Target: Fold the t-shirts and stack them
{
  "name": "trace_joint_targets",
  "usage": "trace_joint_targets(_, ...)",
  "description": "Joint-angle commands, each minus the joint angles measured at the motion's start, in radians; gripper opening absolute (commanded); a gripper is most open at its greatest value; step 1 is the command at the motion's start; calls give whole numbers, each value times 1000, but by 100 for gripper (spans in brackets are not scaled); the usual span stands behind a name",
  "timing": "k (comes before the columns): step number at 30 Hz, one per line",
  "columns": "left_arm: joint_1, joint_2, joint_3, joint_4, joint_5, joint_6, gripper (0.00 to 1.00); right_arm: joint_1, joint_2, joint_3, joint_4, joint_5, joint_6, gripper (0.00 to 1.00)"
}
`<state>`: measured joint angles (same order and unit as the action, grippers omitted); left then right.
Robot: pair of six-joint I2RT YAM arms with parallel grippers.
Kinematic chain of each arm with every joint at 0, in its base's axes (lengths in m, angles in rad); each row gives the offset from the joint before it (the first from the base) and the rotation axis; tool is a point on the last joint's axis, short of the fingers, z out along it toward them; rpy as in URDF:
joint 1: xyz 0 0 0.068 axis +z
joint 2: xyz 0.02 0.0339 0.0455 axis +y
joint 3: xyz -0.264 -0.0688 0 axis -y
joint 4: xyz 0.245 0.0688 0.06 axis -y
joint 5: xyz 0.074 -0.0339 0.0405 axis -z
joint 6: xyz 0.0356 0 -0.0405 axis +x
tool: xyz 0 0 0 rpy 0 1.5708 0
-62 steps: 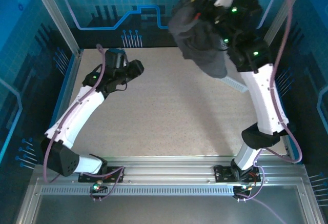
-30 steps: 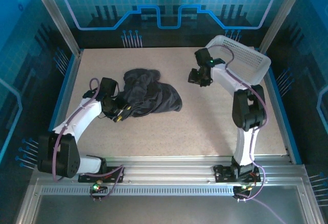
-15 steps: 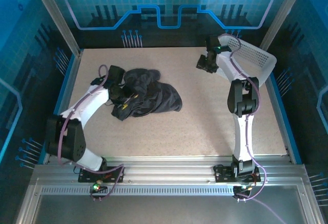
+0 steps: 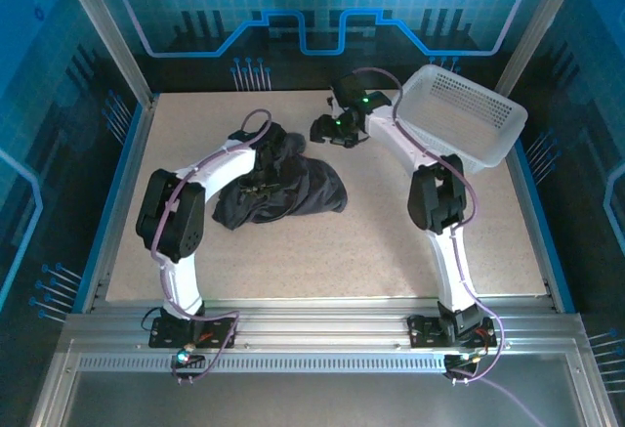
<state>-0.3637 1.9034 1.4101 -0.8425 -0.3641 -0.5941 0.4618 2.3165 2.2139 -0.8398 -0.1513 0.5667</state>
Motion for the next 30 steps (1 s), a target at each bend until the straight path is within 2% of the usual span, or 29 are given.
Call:
trace_joint_targets(1, 17, -120, -96, -53, -152, 18, 0, 37, 110, 114, -50, -58, 53, 61)
trace_joint_targets(7, 103, -444, -281, -40, -174, -28, 0, 60, 166, 144, -69, -30, 146, 58)
trace_joint_targets(12, 200, -669, -401, 67, -76, -21, 0, 67, 80, -50, -26, -29, 229, 56)
trace_joint_targets(15, 233, -732, -450, 106, -57, -37, 0, 69, 56, -174, -22, -34, 276, 51)
trace_joint_targets(23, 325, -853, -481, 65, -157, -141, 0, 72, -72, -448, 55, -26, 372, 43)
trace_joint_targets(26, 404, -874, -505, 88, -93, -173, 0, 63, -120, -525, 81, 3, 369, 24)
trace_joint_targets(30, 449, -864, -508, 137, -25, -188, 0, 27, -140, -569, 91, 8, 354, 2)
